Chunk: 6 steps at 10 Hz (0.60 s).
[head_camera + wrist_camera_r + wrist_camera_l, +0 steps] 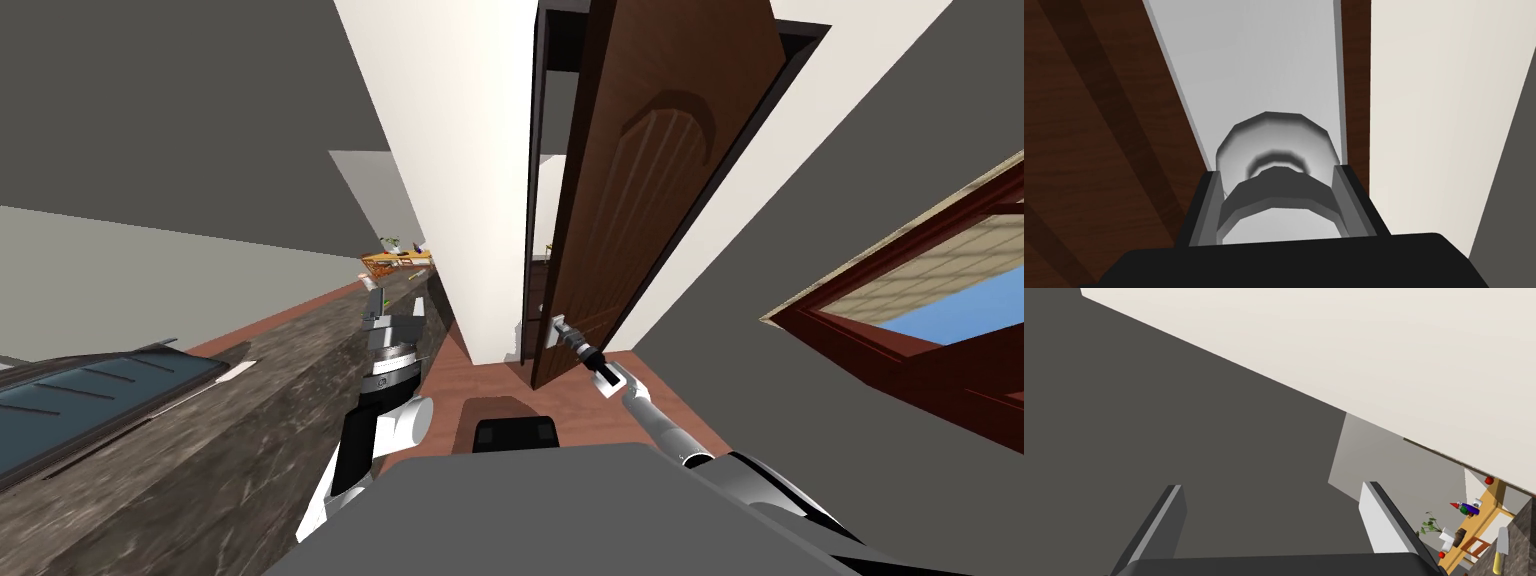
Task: Pull the door open
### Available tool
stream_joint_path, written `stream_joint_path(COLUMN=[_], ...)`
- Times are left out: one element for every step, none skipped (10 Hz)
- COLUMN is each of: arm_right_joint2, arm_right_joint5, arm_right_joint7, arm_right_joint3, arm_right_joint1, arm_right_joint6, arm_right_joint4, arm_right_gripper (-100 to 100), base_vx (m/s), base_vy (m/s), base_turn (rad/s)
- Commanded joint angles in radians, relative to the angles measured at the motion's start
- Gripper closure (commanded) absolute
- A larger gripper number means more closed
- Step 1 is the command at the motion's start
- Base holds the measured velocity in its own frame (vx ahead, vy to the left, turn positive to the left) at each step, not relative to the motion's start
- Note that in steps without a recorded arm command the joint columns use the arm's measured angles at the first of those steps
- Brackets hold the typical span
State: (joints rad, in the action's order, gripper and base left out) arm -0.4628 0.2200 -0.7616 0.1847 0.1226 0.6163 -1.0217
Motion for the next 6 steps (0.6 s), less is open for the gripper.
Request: stream_joint_path(arm_right_joint2=[0.006, 0.01, 0.014, 0.018, 0.022, 0.027], arm_right_joint5=[-0.02, -0.031, -0.043, -0.054, -0.067, -0.081], arm_right_joint7=[0.039, 0.061, 0.083, 0.105, 0.13, 0.159], arm_right_joint3=[-0.001, -0.001, -0.001, -0.001, -0.001, -0.001], arm_right_joint1=[-0.001, -0.001, -0.002, -0.002, -0.002, -0.002], arm_right_joint6=[-0.005, -0.008, -0.011, -0.015, -0.018, -0.023], arm_right_joint4=[-0.004, -0.006, -0.008, -0.01, -0.013, -0.016], arm_right_gripper=[100, 100, 100, 100, 100, 100], base_vx=[-0.1, -0.087, -0.075, -0.068, -0.066, -0.07], base_vy=[-0.113, -0.085, -0.07, -0.066, -0.062, -0.068], base_turn=[0.109, 0.099, 0.092, 0.084, 0.089, 0.116])
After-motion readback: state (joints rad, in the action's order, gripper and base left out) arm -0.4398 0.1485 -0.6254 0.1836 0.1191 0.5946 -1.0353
